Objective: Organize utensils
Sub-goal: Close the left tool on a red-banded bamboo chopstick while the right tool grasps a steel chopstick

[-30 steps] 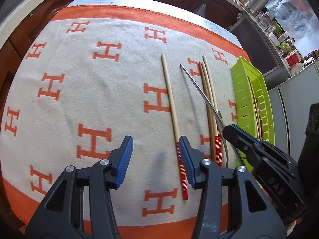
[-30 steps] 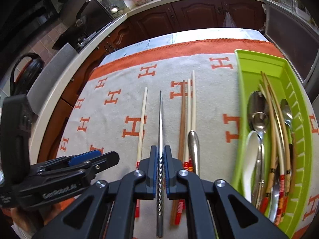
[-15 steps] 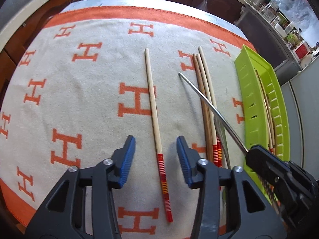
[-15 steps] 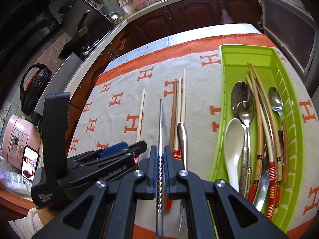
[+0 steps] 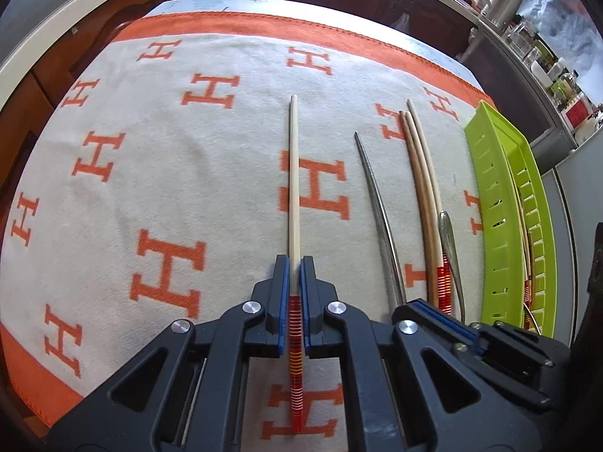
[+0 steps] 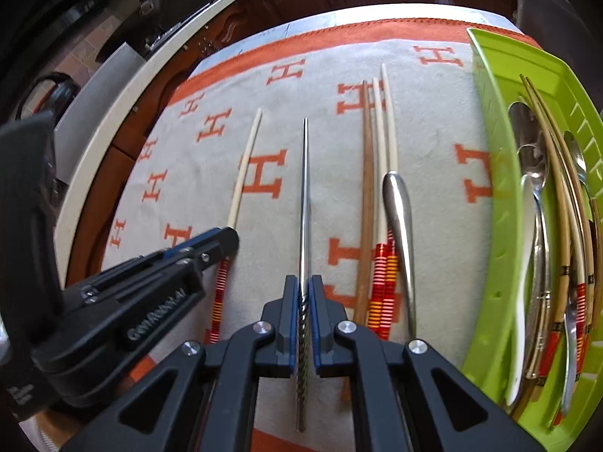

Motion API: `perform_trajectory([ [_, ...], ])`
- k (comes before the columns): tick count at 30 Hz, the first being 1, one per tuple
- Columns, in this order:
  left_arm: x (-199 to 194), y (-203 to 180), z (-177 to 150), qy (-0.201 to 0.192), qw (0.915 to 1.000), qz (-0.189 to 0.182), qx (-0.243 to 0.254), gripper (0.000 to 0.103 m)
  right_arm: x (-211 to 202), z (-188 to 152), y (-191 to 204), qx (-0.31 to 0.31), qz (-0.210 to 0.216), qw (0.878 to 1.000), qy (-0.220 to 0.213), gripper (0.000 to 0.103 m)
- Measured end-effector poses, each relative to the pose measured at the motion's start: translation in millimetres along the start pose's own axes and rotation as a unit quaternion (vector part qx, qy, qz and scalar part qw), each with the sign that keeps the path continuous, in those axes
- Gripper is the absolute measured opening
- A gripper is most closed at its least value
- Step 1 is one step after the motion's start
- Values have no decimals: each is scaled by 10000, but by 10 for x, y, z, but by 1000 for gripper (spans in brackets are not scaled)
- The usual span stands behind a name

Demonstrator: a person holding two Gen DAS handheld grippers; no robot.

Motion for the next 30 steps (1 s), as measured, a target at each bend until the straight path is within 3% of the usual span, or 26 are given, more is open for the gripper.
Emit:
perform_trajectory([
  [14, -152, 169, -71, -219, 9997, -86, -53, 4, 49, 104, 159, -417, -783, 9948, -505, 11],
  [20, -213, 205, -86, -282, 9995, -132, -75, 4, 62, 103, 193, -584, -1129, 9902, -572, 7],
  [23, -247, 199, -104, -316, 9994, -134, -66, 4, 46, 95, 169, -531, -1018, 9919, -551, 6],
  [30, -387, 118, -129, -444, 9989, -154, 26, 4, -128, 5, 96, -181, -116, 9980, -593, 5],
])
Point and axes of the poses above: each gripper's, at about its wrist camera, not at the fingertips, and x roughly the way its jaws point, y to its left, z to its top, the point moved 6 cm from there along x, roughly the way its jaws point, and after that the axes turned 14 degrees about y, right-handed, at the moved point
